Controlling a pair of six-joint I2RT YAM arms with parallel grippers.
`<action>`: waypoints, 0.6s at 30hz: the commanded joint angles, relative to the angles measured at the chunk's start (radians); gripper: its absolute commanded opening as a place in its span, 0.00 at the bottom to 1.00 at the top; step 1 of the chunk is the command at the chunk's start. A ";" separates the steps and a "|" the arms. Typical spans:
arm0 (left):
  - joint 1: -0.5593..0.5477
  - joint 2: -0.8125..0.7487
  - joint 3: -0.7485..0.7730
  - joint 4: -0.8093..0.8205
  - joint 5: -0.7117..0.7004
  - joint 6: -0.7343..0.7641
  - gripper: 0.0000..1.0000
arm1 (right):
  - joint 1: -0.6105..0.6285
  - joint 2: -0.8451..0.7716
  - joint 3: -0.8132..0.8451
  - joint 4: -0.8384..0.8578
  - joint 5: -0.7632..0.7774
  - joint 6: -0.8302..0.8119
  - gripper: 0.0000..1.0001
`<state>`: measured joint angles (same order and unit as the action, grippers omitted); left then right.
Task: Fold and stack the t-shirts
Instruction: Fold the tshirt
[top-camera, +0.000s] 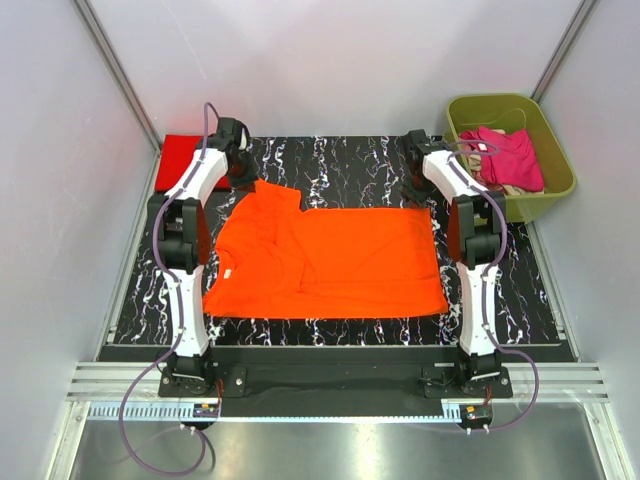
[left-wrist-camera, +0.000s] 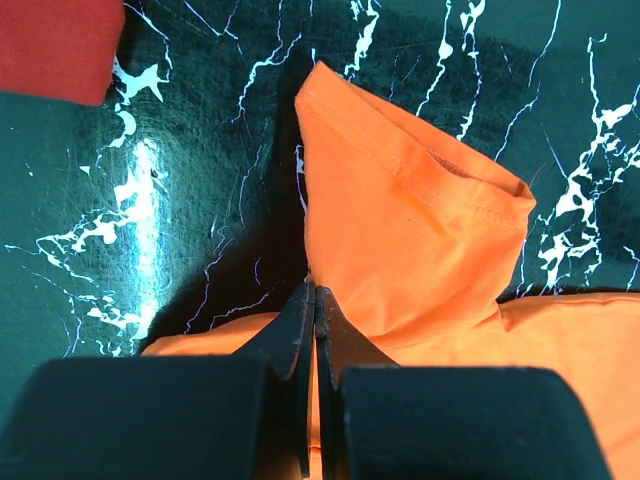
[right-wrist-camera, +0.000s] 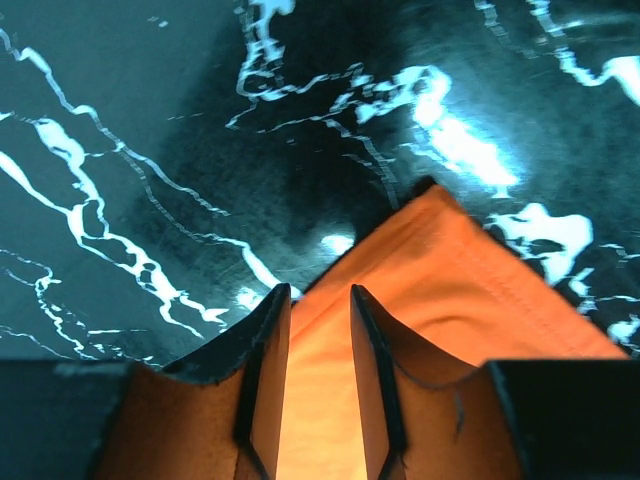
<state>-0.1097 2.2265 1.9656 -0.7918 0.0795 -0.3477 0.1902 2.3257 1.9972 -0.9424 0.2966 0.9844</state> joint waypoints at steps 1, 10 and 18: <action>-0.002 -0.054 0.012 0.020 0.026 -0.002 0.00 | 0.029 0.026 0.058 -0.036 0.035 0.017 0.39; -0.002 -0.051 0.013 0.020 0.032 0.003 0.00 | 0.037 0.044 0.043 -0.058 0.033 0.020 0.42; -0.002 -0.053 0.021 0.020 0.029 0.006 0.00 | 0.034 0.110 0.089 -0.059 0.042 -0.029 0.40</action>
<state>-0.1097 2.2265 1.9656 -0.7918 0.0925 -0.3473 0.2253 2.3966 2.0541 -0.9905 0.2993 0.9668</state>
